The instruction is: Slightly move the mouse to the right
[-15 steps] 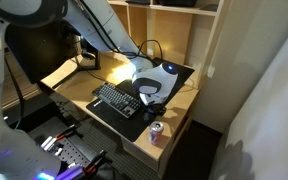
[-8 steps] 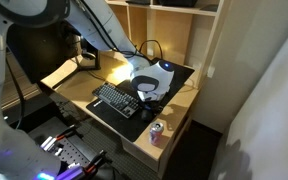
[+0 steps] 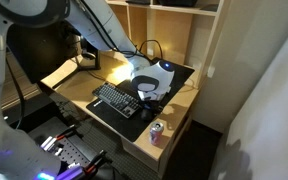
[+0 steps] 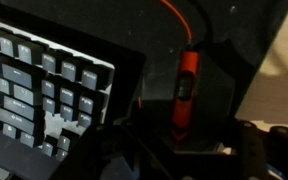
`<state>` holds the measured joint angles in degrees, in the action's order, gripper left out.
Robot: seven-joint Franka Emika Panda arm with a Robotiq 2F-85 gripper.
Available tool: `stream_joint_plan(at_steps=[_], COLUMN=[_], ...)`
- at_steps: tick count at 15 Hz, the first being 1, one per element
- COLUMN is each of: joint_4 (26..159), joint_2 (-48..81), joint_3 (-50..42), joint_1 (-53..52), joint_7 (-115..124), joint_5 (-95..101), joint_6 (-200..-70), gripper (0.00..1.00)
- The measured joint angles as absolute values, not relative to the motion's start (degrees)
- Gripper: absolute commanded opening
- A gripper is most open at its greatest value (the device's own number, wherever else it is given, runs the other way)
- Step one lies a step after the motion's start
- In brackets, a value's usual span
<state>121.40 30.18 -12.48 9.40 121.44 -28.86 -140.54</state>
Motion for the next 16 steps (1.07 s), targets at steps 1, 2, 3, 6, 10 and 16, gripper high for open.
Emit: stream_joint_plan(at_steps=[1,2,3,6,10,16], joint_4=[121.4,121.4,121.4,121.5,122.0,123.0], joint_2=[30.2,30.2,30.2,30.2,30.1,29.8], joint_3=[-12.5,-12.5,-12.5,-12.3,-12.2,-12.2], joint_1=[9.4,9.4,9.4,9.4,9.1,8.6], joint_7=[122.5,123.6,124.7,127.5,128.4,128.4], joint_5=[-29.0,-29.2,-29.2,-29.2,-28.9,-28.7], joint_6=[-140.6,-140.6,-140.7,-141.2,-142.4,-144.1], gripper=[0.44,0.44,0.44,0.44,0.69,0.92])
